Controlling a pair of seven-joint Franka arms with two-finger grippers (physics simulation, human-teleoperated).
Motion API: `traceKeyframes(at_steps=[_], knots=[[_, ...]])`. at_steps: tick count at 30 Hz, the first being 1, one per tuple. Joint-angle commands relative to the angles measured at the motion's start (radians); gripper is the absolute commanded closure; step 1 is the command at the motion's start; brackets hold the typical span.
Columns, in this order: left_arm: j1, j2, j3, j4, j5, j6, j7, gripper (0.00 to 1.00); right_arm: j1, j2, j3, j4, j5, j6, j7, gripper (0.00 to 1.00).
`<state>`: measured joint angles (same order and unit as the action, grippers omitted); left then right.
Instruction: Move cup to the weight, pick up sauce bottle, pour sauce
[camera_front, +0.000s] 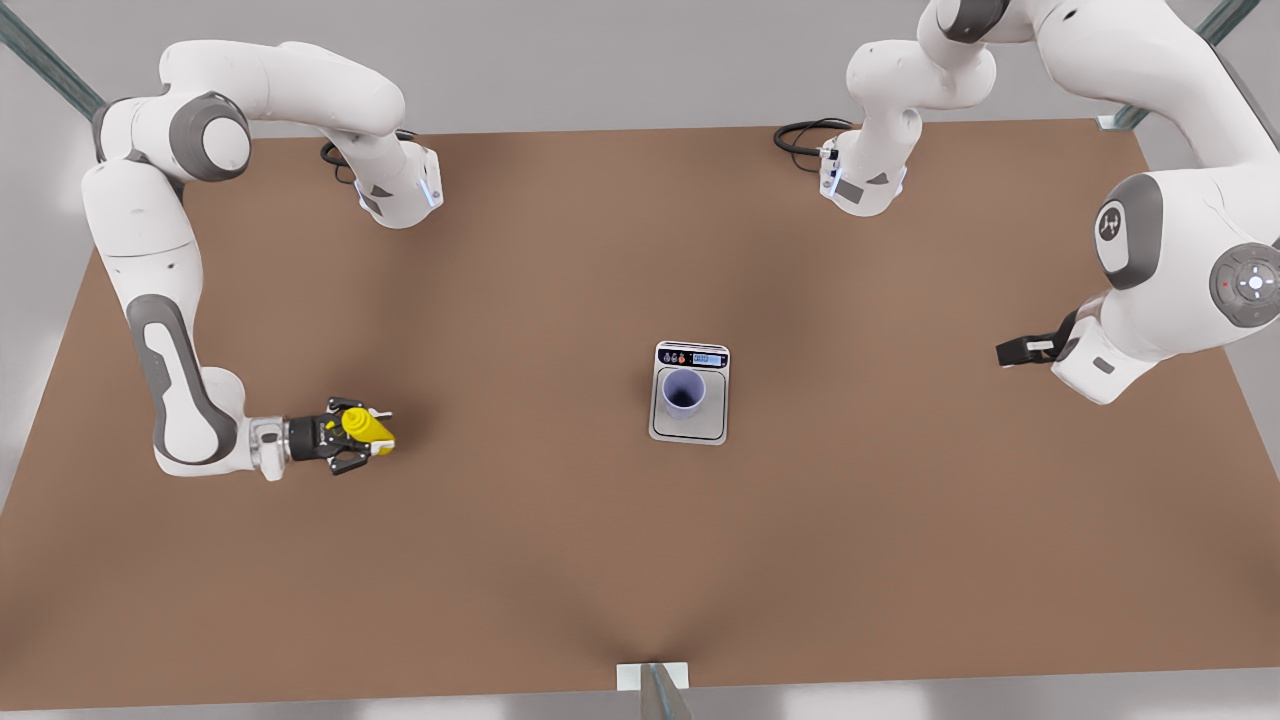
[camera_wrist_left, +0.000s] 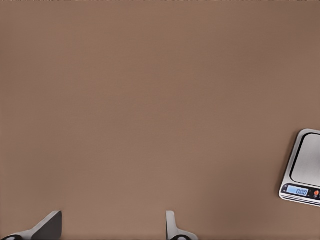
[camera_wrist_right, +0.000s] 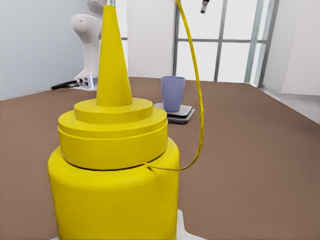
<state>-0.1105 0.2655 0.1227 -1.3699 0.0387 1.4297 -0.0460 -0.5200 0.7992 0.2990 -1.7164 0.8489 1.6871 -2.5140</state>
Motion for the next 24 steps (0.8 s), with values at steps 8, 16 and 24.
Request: traceKeyframes(at_steps=[8, 16, 24], knots=[[-0.002, 0.0, 0.0, 0.0, 0.003, -0.002, -0.002, 0.0, 0.003, 0.012, 0.0, 0.0, -0.002, 0.011, 0.004, 0.22], [-0.003, 0.0, 0.0, 0.0, 0.003, -0.002, -0.002, 0.0, 0.003, 0.014, 0.0, 0.0, -0.007, 0.011, 0.012, 0.0], [-0.003, 0.0, 0.0, 0.0, 0.003, -0.002, -0.003, 0.0, 0.003, 0.015, 0.0, 0.0, -0.008, 0.011, 0.014, 0.0]])
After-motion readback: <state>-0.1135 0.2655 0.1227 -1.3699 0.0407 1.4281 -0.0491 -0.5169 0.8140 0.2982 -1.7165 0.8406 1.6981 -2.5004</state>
